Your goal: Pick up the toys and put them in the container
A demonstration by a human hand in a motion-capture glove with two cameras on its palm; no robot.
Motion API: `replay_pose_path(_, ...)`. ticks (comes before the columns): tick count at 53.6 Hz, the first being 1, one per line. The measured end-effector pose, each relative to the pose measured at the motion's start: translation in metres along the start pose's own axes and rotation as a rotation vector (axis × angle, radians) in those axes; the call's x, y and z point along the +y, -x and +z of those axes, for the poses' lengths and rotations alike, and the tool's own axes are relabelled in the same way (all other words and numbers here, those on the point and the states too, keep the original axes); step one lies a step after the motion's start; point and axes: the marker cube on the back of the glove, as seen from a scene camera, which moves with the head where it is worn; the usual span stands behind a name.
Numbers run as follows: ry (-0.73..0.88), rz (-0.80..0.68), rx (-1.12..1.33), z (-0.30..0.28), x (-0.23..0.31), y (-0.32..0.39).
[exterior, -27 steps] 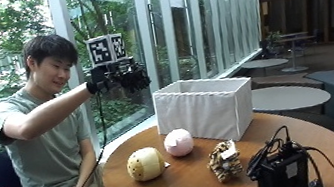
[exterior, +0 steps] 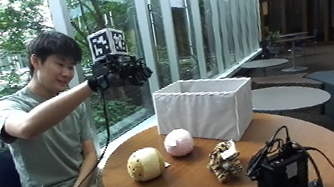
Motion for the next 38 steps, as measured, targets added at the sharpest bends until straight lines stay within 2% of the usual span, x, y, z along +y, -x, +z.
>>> replay_pose_path(15,0.161,-0.028,-0.121,0.038,0.003,-0.009)
replay_pose_path(24,0.176,0.010,-0.040,0.084,0.007,-0.011)
replay_pose_path(30,0.254,0.029,-0.085,0.129,0.009,-0.010)
replay_pose_path(38,0.406,0.022,-0.042,0.220,0.022,0.004)
